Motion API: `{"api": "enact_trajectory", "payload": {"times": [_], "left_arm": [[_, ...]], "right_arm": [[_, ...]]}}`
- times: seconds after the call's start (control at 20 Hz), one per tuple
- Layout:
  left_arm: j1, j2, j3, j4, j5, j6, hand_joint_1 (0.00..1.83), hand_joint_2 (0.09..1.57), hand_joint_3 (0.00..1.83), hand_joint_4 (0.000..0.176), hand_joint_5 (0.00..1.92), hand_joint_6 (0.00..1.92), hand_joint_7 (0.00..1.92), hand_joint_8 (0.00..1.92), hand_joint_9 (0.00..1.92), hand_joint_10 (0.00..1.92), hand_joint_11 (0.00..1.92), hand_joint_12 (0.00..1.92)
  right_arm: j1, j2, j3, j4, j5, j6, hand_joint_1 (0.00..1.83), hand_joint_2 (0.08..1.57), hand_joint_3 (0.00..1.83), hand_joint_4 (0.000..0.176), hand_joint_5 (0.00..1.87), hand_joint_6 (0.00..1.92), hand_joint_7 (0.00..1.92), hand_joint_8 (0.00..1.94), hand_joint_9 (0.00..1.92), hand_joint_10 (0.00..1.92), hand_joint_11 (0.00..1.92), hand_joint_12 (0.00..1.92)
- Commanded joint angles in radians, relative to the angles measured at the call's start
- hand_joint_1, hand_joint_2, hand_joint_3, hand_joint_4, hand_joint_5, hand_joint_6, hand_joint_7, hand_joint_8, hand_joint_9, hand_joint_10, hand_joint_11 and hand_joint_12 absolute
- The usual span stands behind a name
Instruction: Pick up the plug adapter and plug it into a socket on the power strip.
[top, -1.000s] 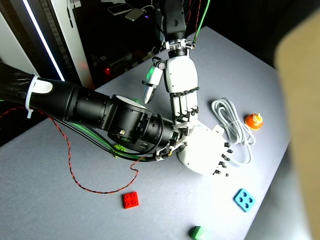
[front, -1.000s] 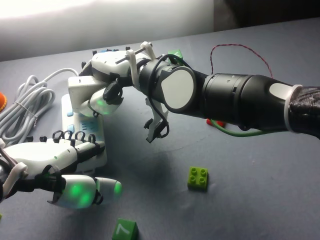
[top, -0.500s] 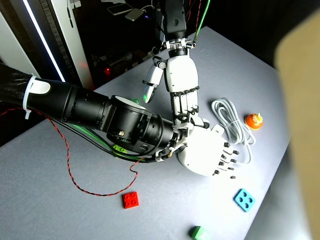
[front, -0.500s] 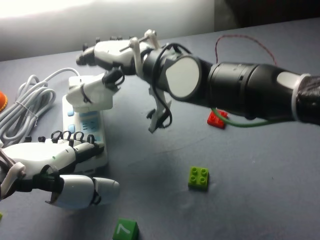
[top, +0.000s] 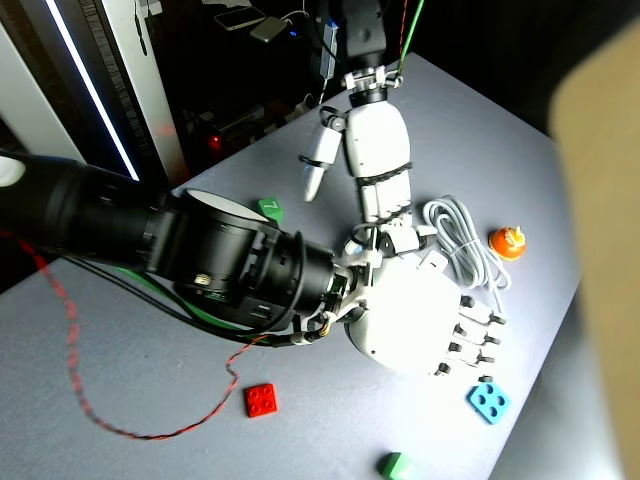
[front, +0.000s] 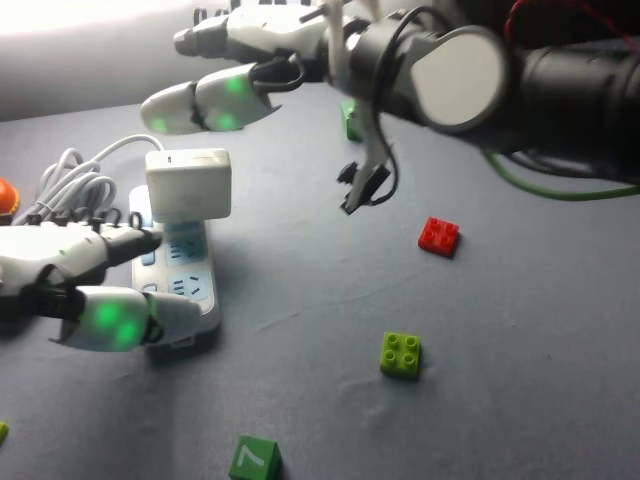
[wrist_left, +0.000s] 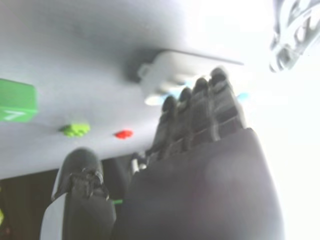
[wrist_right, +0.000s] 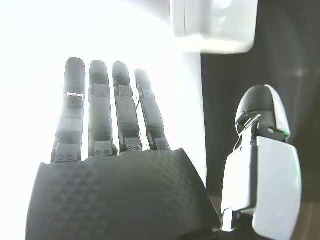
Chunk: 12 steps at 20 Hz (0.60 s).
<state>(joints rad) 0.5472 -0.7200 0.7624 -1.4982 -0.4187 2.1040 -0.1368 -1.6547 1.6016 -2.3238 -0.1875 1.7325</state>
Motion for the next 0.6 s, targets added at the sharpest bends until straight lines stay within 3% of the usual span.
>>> {"api": "enact_trajectory", "payload": {"times": [0.0,0.1,0.4,0.55], "left_arm": [[-0.009,0.013,0.002,0.019,-0.009,0.002,0.00,1.18,0.00,0.000,0.00,0.00,0.00,0.00,0.00,0.00,0.00,0.00],[-0.016,0.031,0.000,0.019,-0.007,0.005,0.00,1.18,0.00,0.000,0.00,0.00,0.00,0.00,0.00,0.00,0.00,0.00],[-0.065,0.067,0.021,0.019,0.025,0.041,0.00,1.18,0.00,0.000,0.00,0.00,0.00,0.00,0.00,0.00,0.00,0.00],[-0.097,0.088,0.027,0.019,0.054,0.068,0.00,1.18,0.00,0.000,0.00,0.00,0.00,0.00,0.00,0.00,0.00,0.00]], "right_arm": [[0.014,0.031,-0.020,-0.017,-0.073,0.010,0.23,0.93,0.00,0.000,0.26,0.00,0.30,0.00,0.30,0.01,0.00,0.89],[0.022,0.095,-0.080,-0.017,-0.073,0.010,0.28,0.95,0.00,0.000,0.25,0.00,0.30,0.00,0.30,0.00,0.00,0.84],[0.028,0.268,-0.274,-0.020,-0.064,0.008,0.27,0.97,0.00,0.000,0.33,0.01,0.36,0.01,0.37,0.01,0.00,0.99],[0.035,0.334,-0.367,-0.021,-0.074,-0.004,0.27,0.99,0.00,0.000,0.34,0.01,0.38,0.01,0.37,0.01,0.00,0.96]]}}
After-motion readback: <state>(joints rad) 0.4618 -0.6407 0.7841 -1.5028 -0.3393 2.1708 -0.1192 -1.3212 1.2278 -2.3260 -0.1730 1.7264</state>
